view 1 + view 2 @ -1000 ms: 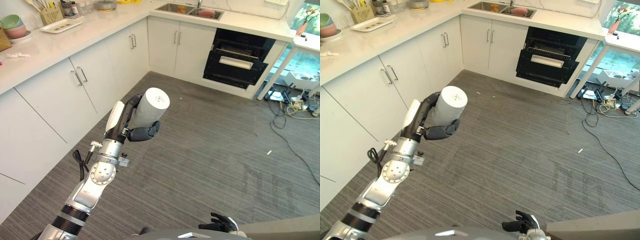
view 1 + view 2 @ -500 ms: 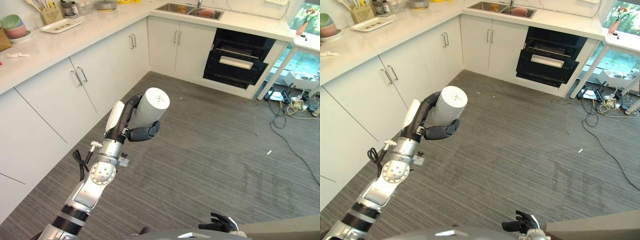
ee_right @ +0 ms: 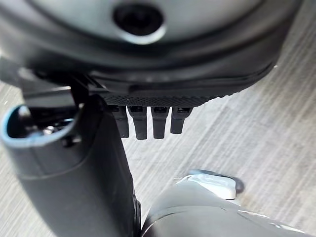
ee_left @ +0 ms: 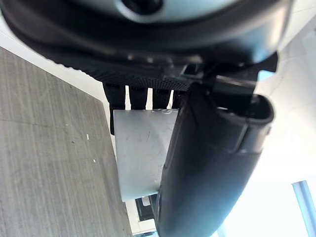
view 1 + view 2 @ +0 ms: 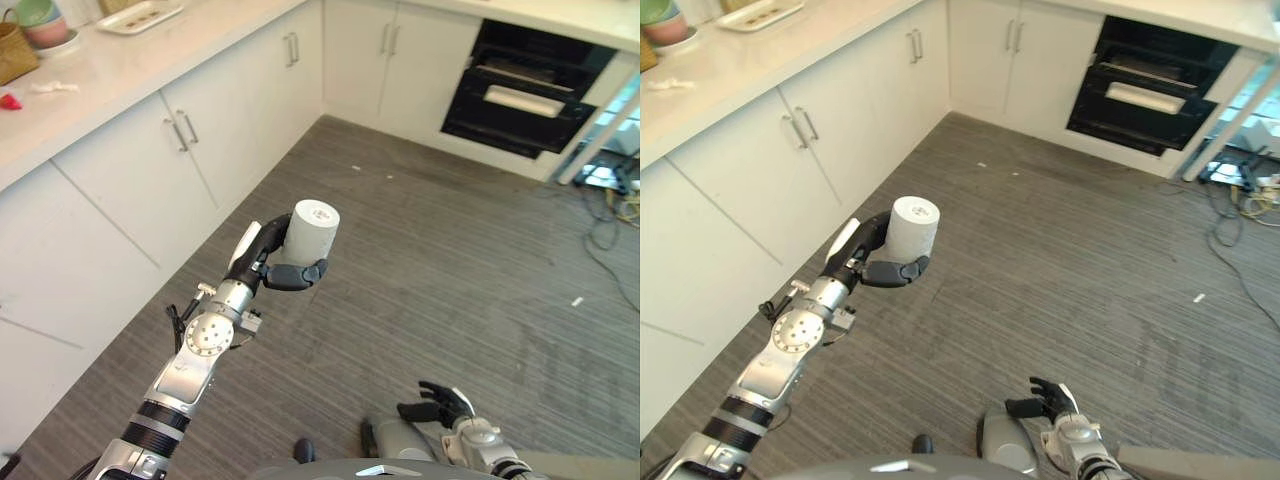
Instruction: Place the dishes in the dishwasher.
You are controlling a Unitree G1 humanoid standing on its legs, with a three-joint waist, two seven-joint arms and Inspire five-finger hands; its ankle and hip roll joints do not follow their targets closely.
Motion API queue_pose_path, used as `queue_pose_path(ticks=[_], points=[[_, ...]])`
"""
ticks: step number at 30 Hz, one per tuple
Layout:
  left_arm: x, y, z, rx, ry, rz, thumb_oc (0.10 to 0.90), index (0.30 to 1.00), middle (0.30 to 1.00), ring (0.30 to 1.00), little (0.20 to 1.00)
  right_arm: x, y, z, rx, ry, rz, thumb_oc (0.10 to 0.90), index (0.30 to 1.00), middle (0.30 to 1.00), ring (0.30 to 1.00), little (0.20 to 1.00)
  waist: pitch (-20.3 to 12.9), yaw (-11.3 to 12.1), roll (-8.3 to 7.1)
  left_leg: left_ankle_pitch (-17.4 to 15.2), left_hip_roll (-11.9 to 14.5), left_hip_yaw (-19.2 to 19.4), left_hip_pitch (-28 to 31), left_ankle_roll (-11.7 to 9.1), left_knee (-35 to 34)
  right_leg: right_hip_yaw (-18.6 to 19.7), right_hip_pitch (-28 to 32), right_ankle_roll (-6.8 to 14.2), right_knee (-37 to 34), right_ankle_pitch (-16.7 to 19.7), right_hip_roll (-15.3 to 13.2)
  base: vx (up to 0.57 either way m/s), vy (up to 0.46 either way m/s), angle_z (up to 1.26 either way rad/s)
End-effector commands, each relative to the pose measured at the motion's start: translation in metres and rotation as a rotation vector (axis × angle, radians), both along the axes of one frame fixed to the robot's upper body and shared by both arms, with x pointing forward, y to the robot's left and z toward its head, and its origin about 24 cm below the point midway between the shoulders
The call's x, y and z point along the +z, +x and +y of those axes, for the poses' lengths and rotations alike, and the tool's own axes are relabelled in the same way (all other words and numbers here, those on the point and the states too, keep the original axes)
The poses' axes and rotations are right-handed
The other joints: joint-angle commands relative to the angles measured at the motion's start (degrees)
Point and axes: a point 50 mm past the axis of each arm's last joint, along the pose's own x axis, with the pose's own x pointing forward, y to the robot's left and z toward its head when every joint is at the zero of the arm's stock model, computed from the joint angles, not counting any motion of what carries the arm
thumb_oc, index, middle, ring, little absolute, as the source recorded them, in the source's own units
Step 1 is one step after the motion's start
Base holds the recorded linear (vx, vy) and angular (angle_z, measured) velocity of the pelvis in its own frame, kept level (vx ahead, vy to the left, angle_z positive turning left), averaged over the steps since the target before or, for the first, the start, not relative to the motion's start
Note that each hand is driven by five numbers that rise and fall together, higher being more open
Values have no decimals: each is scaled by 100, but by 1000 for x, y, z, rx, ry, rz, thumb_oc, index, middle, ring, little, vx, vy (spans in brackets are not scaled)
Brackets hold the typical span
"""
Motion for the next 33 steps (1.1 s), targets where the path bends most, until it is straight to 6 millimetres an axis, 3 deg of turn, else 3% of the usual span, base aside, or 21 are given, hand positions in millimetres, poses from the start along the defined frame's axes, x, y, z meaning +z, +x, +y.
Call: queue_pose_path(ticks=[1, 2, 4, 7, 8, 10, 11, 12, 14, 15, 18, 19, 21, 22, 24, 25, 26, 29, 30, 31, 33], points=[[66, 12, -10, -63, -49, -317, 400, 300, 300, 300, 300, -9, -18, 10, 50, -9, 55, 800, 900, 900, 900, 900, -271, -237, -72, -461, -166, -52, 428, -185, 161, -450, 303, 202, -1715, 1467, -3, 314, -14, 49], [66, 12, -10, -63, -50, -317, 400, 300, 300, 300, 300, -9, -18, 10, 50, -9, 55, 800, 900, 900, 900, 900, -266, -241, -67, -463, -161, -56, 434, -186, 160, -457, 315, 202, -1723, 1469, 0, 431, -42, 48], [64, 12, -10, -49, -41, -318, 400, 300, 300, 300, 300, -9, -19, 13, 74, -8, 56, 800, 900, 900, 900, 900, -321, -261, -84, -602, -168, -100, 765, -254, 248, -996, 235, 234, -1940, 1599, -98, 431, -63, 47], [60, 11, -9, -43, -42, -306, 400, 300, 300, 300, 300, -11, -26, 13, 80, -10, 72, 800, 900, 900, 900, 900, -434, -296, -112, -612, -135, -179, 887, -318, 499, -1039, 460, 152, -1929, 1694, -92, 459, -123, 44], [55, 10, -7, -29, -47, -291, 400, 300, 300, 300, 300, -12, -31, 9, 85, -18, 77, 800, 900, 900, 900, 900, -563, -372, -37, -290, -25, -236, 862, -580, 1151, -819, 708, -1, -1809, 1706, 125, 656, -213, 27], [50, 8, -3, -17, -35, -270, 400, 300, 300, 300, 300, -12, -34, 3, 80, -37, 88, 800, 900, 900, 900, 900, -601, -373, -72, 494, 46, -69, 368, -941, 2467, -804, 1028, -166, -1813, 1636, 169, 521, -237, -2], [49, 8, 3, 0, -15, -261, 400, 300, 300, 300, 300, -9, -30, 1, 91, -58, 68, 800, 900, 900, 900, 900, -552, -361, -144, 1017, 140, 78, -93, -1174, 3522, -825, 1211, -321, -1799, 1536, 150, 368, -262, -15], [50, 8, 7, 11, -5, -262, 400, 300, 300, 300, 300, -5, -24, -2, 93, -74, 37, 800, 900, 900, 900, 900, -467, -289, -278, 1255, 134, 191, -575, -1232, 4490, -787, 1398, -443, -1798, 1444, 90, 343, -279, -8], [50, 10, 11, 39, -2, -271, 400, 300, 300, 300, 300, 1, -12, -8, 109, -119, -9, 800, 900, 900, 900, 900, -365, -152, -466, 1014, 307, 562, -1379, -1077, 5658, -706, 1756, -600, -1908, 1288, 82, 362, -241, -9], [50, 10, 12, 49, -7, -269, 400, 300, 300, 300, 300, 4, -6, -10, 112, -135, -27, 800, 900, 900, 900, 900, -349, -43, -517, 759, 373, 724, -1712, -914, 5626, -628, 1881, -606, -1953, 1231, 88, 265, -121, -24], [49, 9, 13, 59, -16, -268, 400, 300, 300, 300, 300, 6, -3, -11, 112, -144, -42, 800, 900, 900, 900, 900, -344, 18, -515, 604, 440, 789, -1868, -853, 5386, -560, 2035, -596, -1997, 1166, 108, 211, 5, -57], [47, 7, 15, 71, -20, -263, 400, 300, 300, 300, 300, 8, 0, -11, 112, -148, -57, 800, 900, 900, 900, 900, -337, 118, -552, 563, 445, 868, -2070, -786, 4920, -485, 2131, -559, -2054, 1122, 85, 446, 128, -83], [44, 1, 27, 131, -11, -265, 400, 300, 300, 300, 300, 20, 20, -7, 176, -157, -149, 800, 900, 900, 900, 900, -342, 420, -472, 719, 534, 540, -1934, -654, 1776, -88, 2569, -387, -2063, 792, 156, 664, 238, -88], [44, 1, 27, 131, -11, -265, 400, 300, 300, 300, 300, 20, 20, -7, 176, -157, -149, 800, 900, 900, 900, 900, -342, 420, -472, 719, 534, 540, -1934, -654, 1776, -88, 2569, -387, -2063, 792, 156, 473, 181, -62], [41, -1, 31, 161, -15, -260, 400, 300, 300, 300, 300, 23, 23, -6, 189, -164, -164, 800, 900, 900, 900, 900, -369, 537, -440, 1018, 572, 3, -2023, -780, 1110, 126, 2778, -375, -1962, 585, 210, 319, 106, -117], [41, -1, 31, 161, -15, -260, 400, 300, 300, 300, 300, 23, 23, -6, 189, -164, -164, 800, 900, 900, 900, 900, -369, 537, -440, 1018, 572, 3, -2023, -780, 1110, 126, 2778, -375, -1962, 585, 210, 402, 168, -141], [40, -2, 33, 173, -14, -256, 400, 300, 300, 300, 300, 22, 22, -8, 181, -169, -156, 800, 900, 900, 900, 900, -397, 562, -398, 1184, 609, -285, -2122, -894, 958, 309, 2904, -360, -1845, 449, 223, 279, 126, -60], [40, -2, 32, 158, -17, -250, 400, 300, 300, 300, 300, 19, 17, -6, 176, -159, -148, 800, 900, 900, 900, 900, -524, 514, -307, 1192, 687, -217, -1915, -914, 720, 403, 2989, -307, -1709, 262, 198, 448, 297, -52], [40, -1, 30, 142, -4, -248, 400, 300, 300, 300, 300, 19, 14, -5, 191, -158, -149, 800, 900, 900, 900, 900, -589, 463, -341, 1070, 659, -124, -1866, -849, 965, 497, 2970, -223, -1224, 294, 56, 460, 408, -20], [40, 1, 28, 130, 10, -246, 400, 300, 300, 300, 300, 15, 9, -1, 208, -155, -125, 800, 900, 900, 900, 900, -616, 468, -412, 718, 431, -111, -1800, -598, 1208, 589, 2738, -31, -460, 627, -66, 569, 491, -34], [42, 3, 28, 128, 22, -250, 400, 300, 300, 300, 300, 12, 6, 4, 206, -133, -112, 800, 900, 900, 900, 900, -583, 424, -451, 429, 240, -32, -1647, -379, 1373, 685, 2476, 203, 260, 1239, -154, 324, 286, -34]])
